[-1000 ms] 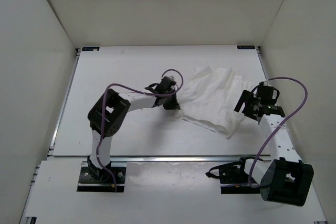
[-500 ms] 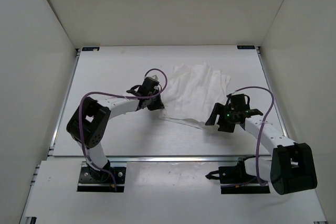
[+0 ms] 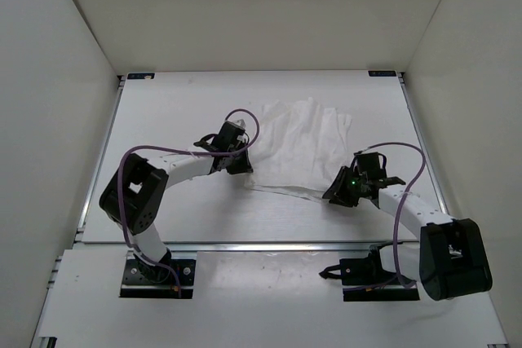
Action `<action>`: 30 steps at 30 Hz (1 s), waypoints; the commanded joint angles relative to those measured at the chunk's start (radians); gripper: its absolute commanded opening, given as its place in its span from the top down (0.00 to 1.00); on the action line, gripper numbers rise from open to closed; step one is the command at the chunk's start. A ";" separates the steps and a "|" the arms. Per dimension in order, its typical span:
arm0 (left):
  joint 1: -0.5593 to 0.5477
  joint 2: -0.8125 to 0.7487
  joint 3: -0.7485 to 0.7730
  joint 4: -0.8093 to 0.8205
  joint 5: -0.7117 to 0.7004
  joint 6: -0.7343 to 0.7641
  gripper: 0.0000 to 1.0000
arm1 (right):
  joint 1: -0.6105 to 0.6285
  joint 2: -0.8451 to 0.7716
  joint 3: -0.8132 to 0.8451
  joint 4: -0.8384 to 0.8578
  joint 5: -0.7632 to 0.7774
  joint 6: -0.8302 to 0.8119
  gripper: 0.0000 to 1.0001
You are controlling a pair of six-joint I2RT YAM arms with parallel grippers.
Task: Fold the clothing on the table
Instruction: Flatten the skirt out
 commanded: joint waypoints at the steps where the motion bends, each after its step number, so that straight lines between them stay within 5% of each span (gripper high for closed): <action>1: 0.011 -0.066 -0.020 0.008 0.015 0.005 1.00 | -0.051 -0.023 -0.018 0.017 0.050 0.004 0.75; 7: 0.018 -0.072 -0.028 0.017 0.030 -0.006 1.00 | -0.162 -0.066 -0.026 -0.002 0.031 -0.060 1.00; 16: 0.061 -0.076 0.079 -0.076 0.127 0.112 1.00 | -0.153 0.017 0.152 0.017 -0.056 -0.134 1.00; 20: 0.173 -0.037 0.356 -0.179 0.160 0.199 1.00 | -0.203 0.182 0.529 -0.087 -0.078 -0.252 1.00; 22: 0.272 0.051 0.562 -0.248 0.191 0.229 1.00 | -0.215 0.332 0.894 -0.172 -0.102 -0.331 1.00; 27: 0.374 0.308 1.486 -0.507 0.191 0.241 1.00 | -0.231 0.644 1.750 -0.425 -0.115 -0.378 1.00; 29: 0.401 0.282 1.568 -0.474 0.161 0.220 1.00 | -0.240 0.706 1.959 -0.436 -0.110 -0.358 0.99; 30: 0.405 0.261 1.487 -0.419 0.154 0.213 1.00 | -0.245 0.704 1.950 -0.422 -0.121 -0.356 1.00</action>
